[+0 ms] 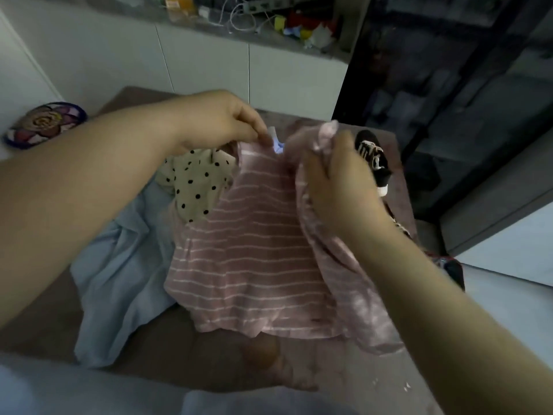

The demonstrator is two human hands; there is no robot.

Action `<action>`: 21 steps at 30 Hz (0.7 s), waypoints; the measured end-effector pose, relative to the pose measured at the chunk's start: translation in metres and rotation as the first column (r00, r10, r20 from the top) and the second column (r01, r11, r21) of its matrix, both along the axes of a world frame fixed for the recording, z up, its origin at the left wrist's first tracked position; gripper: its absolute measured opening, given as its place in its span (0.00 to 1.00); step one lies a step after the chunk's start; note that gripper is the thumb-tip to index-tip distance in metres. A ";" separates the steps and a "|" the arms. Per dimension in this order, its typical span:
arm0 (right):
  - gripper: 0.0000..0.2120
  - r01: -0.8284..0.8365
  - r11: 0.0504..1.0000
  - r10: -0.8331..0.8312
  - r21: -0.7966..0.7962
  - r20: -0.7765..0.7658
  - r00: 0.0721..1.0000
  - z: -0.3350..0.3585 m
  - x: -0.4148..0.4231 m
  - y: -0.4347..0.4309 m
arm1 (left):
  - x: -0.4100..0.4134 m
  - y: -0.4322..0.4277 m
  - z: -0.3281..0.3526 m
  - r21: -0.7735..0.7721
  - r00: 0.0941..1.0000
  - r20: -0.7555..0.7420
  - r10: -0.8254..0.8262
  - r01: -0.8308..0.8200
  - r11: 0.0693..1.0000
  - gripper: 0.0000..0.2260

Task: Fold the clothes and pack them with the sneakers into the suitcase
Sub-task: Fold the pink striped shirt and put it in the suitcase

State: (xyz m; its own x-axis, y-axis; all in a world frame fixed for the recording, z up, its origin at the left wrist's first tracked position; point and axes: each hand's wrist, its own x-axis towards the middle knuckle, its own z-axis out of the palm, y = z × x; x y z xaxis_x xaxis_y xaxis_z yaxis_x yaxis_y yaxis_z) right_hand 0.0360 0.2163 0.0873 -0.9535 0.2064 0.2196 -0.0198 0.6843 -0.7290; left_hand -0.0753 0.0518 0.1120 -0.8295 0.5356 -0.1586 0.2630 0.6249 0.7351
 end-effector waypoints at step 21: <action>0.26 -0.482 0.804 0.561 -0.348 0.176 0.809 -0.040 -0.042 -0.036 | 0.006 -0.047 -0.026 -0.065 0.973 -0.230 0.005 -0.021 0.998 0.11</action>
